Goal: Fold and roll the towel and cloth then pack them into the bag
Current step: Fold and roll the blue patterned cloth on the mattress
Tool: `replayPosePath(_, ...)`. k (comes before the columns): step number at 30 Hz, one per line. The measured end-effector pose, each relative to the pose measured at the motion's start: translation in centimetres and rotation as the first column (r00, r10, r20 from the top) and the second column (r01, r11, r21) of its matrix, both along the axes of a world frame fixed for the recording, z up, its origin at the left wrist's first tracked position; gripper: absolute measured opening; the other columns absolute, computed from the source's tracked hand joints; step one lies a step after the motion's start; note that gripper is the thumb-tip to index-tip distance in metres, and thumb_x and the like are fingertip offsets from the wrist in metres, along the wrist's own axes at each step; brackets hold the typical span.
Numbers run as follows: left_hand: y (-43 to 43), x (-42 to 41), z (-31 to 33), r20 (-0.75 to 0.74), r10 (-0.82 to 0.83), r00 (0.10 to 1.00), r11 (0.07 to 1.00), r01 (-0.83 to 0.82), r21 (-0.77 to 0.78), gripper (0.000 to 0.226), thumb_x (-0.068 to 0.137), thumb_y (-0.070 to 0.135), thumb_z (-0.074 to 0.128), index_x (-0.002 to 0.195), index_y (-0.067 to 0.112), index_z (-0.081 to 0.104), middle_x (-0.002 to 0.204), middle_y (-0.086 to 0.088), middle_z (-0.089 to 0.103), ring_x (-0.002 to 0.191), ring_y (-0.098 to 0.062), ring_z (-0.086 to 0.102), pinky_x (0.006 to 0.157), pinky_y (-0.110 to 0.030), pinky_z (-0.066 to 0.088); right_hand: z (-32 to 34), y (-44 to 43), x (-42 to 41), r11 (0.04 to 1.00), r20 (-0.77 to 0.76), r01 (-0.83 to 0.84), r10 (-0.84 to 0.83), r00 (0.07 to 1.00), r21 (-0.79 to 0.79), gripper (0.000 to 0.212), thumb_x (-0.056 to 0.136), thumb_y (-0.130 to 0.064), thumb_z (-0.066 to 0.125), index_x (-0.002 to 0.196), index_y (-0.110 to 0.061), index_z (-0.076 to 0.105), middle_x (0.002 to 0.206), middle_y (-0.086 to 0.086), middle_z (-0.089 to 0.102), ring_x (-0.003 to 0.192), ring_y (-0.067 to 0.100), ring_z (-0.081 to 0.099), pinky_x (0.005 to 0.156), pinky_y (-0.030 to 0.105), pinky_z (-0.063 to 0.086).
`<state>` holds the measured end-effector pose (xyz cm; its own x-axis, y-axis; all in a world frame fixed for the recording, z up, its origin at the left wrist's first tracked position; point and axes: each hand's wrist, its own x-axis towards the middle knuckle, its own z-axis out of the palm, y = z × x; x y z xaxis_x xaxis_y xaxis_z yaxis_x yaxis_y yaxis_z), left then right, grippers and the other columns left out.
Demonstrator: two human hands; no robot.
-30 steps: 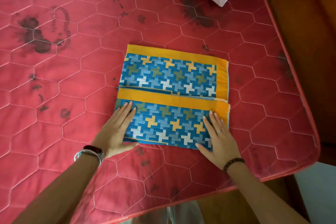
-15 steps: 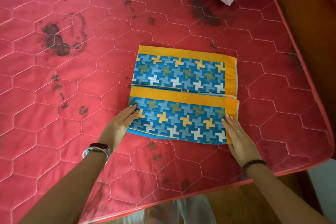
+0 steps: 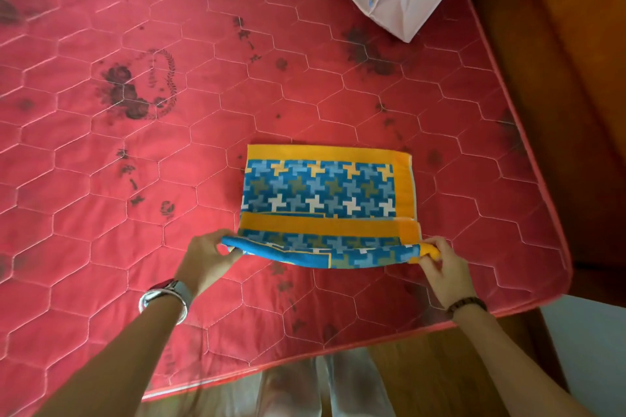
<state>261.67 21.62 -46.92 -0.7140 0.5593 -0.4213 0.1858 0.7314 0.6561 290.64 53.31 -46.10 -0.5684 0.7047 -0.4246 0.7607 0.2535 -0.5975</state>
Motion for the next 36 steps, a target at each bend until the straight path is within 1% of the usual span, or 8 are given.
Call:
replayPosePath(3, 1.1, -0.4, 0.4, 0.165, 0.201, 0.965, 0.978, -0.206, 0.014, 0.012, 0.089, 0.008, 0.068, 0.092, 0.019, 0.072, 0.087, 0.003, 0.074, 0.085, -0.016, 0.067, 0.082, -0.027, 0.048, 1.0, 0.9, -0.9, 0.992, -0.089, 0.122, -0.124, 0.988, -0.029, 0.011, 0.093, -0.012, 0.059, 0.085, -0.017, 0.054, 0.071, 0.002, 0.057, 0.065, 0.020, 0.051, 0.060, 0.037, 0.041)
replayPosePath(4, 1.6, -0.7, 0.6, 0.188, 0.222, 0.957, 0.973, -0.229, 0.016, 0.005, 0.092, 0.015, 0.066, 0.091, 0.013, 0.071, 0.085, -0.002, 0.073, 0.084, -0.017, 0.065, 0.079, -0.029, 0.047, 1.1, 1.3, -1.5, 0.990, -0.109, 0.140, -0.143, 0.984, -0.035, 0.015, 0.095, -0.013, 0.057, 0.081, -0.015, 0.051, 0.068, 0.000, 0.050, 0.063, 0.016, 0.045, 0.059, 0.034, 0.038)
replayPosePath(7, 3.7, -1.8, 0.6, 0.129, 0.270, 0.954, 0.960, -0.277, 0.036, 0.042, 0.086, 0.042, 0.053, 0.084, 0.001, 0.059, 0.073, -0.011, 0.059, 0.068, -0.021, 0.049, 0.063, -0.034, 0.036, 1.3, 2.6, -4.1, 0.988, -0.160, 0.154, -0.150, 0.976, 0.014, 0.024, 0.099, -0.017, 0.052, 0.078, -0.015, 0.041, 0.065, -0.004, 0.034, 0.057, 0.012, 0.033, 0.054, 0.029, 0.030)
replayPosePath(11, 7.3, -2.9, -0.2, 0.070, 0.397, 0.915, 0.907, -0.403, 0.122, 0.033, 0.095, 0.031, 0.052, 0.080, 0.001, 0.049, 0.068, -0.004, 0.045, 0.065, -0.022, 0.039, 0.057, -0.032, 0.031, 0.3, 4.9, -7.6, 0.975, -0.162, 0.184, -0.163, 0.973, 0.126, 0.020, 0.100, -0.024, 0.048, 0.085, -0.013, 0.039, 0.060, -0.006, 0.034, 0.051, 0.013, 0.033, 0.050, 0.033, 0.031)
replayPosePath(15, 9.7, -4.5, -2.1, -0.034, 0.438, 0.898, 0.899, -0.437, 0.041, 0.023, 0.104, 0.028, 0.045, 0.085, 0.014, 0.045, 0.066, -0.004, 0.049, 0.070, -0.038, 0.052, 0.063, -0.042, 0.036, -1.2, 6.8, -10.4, 0.964, -0.069, 0.176, -0.165, 0.984, 0.200, 0.018, 0.102, -0.030, 0.044, 0.096, -0.013, 0.044, 0.058, -0.005, 0.042, 0.050, 0.020, 0.042, 0.052, 0.032, 0.029)
replayPosePath(24, 12.8, -6.9, -5.3, -0.216, 0.380, 0.899, 0.899, -0.414, -0.143, 0.032, 0.106, 0.038, 0.037, 0.113, 0.010, 0.051, 0.095, -0.028, 0.067, 0.090, -0.049, 0.062, 0.071, -0.042, 0.038, -5.1, 9.4, -14.1, 0.947, 0.077, 0.177, -0.204, 0.976, 0.268, 0.032, 0.103, -0.036, 0.038, 0.108, -0.006, 0.050, 0.073, 0.012, 0.060, 0.074, 0.040, 0.061, 0.056, 0.038, 0.041)
replayPosePath(33, 14.3, -7.9, -7.4, -0.241, 0.425, 0.872, 0.865, -0.470, -0.177, 0.034, 0.105, 0.039, 0.039, 0.114, 0.010, 0.054, 0.097, -0.027, 0.068, 0.092, -0.049, 0.063, 0.071, -0.041, 0.038, -6.9, 11.2, -15.9, 0.933, 0.150, 0.174, -0.230, 0.962, 0.316, 0.039, 0.104, -0.038, 0.032, 0.107, -0.005, 0.053, 0.072, 0.010, 0.056, 0.071, 0.037, 0.062, 0.053, 0.033, 0.039)
replayPosePath(36, 14.6, -7.5, -7.4, -0.271, 0.485, 0.831, 0.841, -0.529, -0.117, 0.029, 0.104, 0.036, 0.044, 0.118, 0.013, 0.051, 0.106, -0.018, 0.067, 0.096, -0.044, 0.063, 0.073, -0.042, 0.040, -6.2, 10.8, -16.1, 0.913, 0.102, 0.206, -0.257, 0.961, 0.353, 0.033, 0.102, -0.036, 0.038, 0.117, -0.009, 0.049, 0.091, 0.009, 0.063, 0.078, 0.031, 0.063, 0.055, 0.029, 0.038)
